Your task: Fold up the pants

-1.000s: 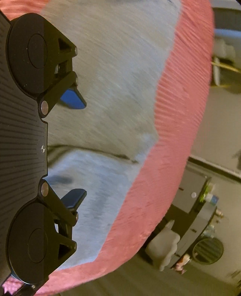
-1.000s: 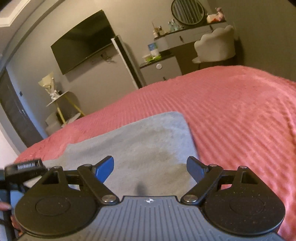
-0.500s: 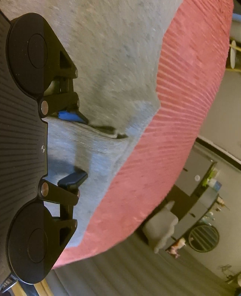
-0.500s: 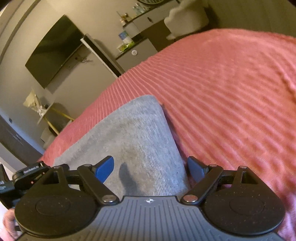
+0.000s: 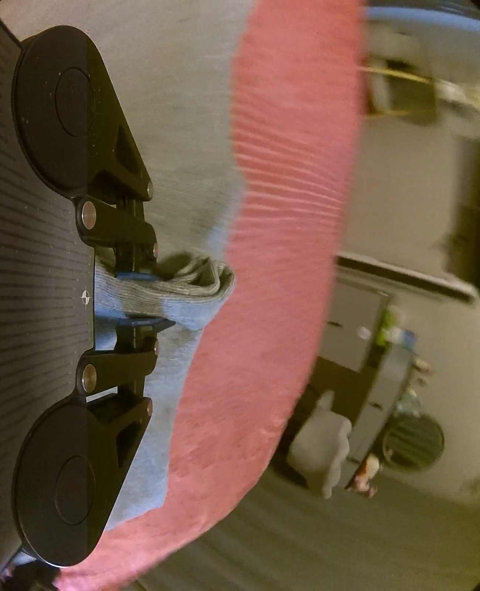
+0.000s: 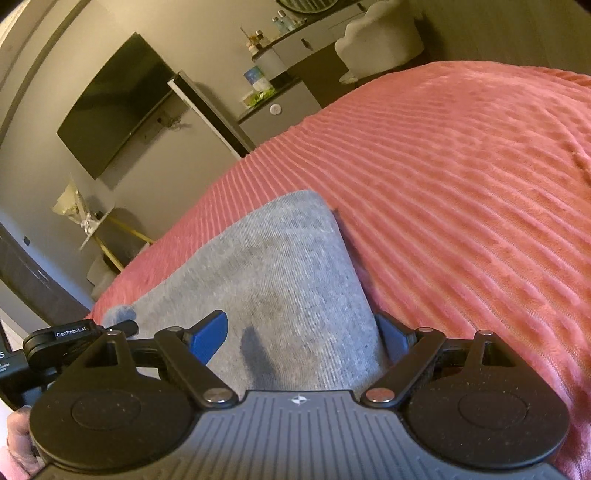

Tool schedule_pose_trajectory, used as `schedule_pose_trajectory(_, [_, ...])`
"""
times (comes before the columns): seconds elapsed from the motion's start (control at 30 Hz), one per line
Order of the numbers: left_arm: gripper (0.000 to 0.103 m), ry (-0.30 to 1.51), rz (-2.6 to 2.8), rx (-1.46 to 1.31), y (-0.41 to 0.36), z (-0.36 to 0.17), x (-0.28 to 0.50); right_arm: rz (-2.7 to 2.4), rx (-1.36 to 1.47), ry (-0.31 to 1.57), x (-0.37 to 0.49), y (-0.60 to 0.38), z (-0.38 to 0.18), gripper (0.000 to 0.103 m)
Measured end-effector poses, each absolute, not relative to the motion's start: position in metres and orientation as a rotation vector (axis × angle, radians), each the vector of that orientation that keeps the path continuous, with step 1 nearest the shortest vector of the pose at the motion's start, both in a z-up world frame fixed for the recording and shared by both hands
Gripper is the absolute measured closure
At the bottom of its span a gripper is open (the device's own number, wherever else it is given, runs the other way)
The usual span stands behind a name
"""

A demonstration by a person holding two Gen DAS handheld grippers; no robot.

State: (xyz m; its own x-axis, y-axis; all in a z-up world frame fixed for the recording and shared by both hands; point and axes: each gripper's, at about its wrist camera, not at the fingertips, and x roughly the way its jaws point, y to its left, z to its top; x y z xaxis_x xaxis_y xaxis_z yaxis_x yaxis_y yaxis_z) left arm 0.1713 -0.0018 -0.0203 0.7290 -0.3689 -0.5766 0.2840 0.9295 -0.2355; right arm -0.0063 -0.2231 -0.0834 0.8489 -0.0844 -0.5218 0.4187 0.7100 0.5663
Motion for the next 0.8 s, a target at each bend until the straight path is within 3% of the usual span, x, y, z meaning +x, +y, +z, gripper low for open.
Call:
schedule_pose_trajectory(0.13, [0.08, 0.551, -0.381, -0.096, -0.009, -0.007, 0.161, -0.301, 0.749, 0.445, -0.012, -0.225, -0.081, 0.017])
schedule_pose_trajectory(0.2, [0.077, 0.596, -0.319, -0.044, -0.01, -0.017, 0.166, -0.299, 0.754, 0.432, -0.012, -0.225, -0.081, 0.017])
schedule_pose_trajectory(0.27, [0.057, 0.683, -0.225, 0.014, -0.008, -0.036, 0.176, -0.302, 0.745, 0.437, -0.012, -0.225, -0.082, 0.017])
schedule_pose_trajectory(0.3, [0.04, 0.71, -0.192, 0.013, -0.005, -0.042, 0.178, -0.302, 0.736, 0.44, -0.011, -0.225, -0.083, 0.017])
schedule_pose_trajectory(0.33, [0.036, 0.711, -0.175, -0.018, 0.003, -0.041, 0.174, -0.304, 0.726, 0.445, -0.01, -0.224, -0.083, 0.017])
schedule_pose_trajectory(0.4, [0.036, 0.724, -0.178, -0.091, 0.017, -0.03, 0.164, -0.305, 0.709, 0.448, -0.009, -0.223, -0.083, 0.017])
schedule_pose_trajectory(0.53, [0.021, 0.741, -0.278, -0.22, 0.036, -0.008, 0.139, -0.305, 0.707, 0.44, -0.009, -0.225, -0.081, 0.017])
schedule_pose_trajectory(0.8, [0.021, 0.916, -0.425, -0.223, 0.035, -0.032, 0.1, -0.288, 0.712, 0.415, -0.015, -0.225, -0.074, 0.017])
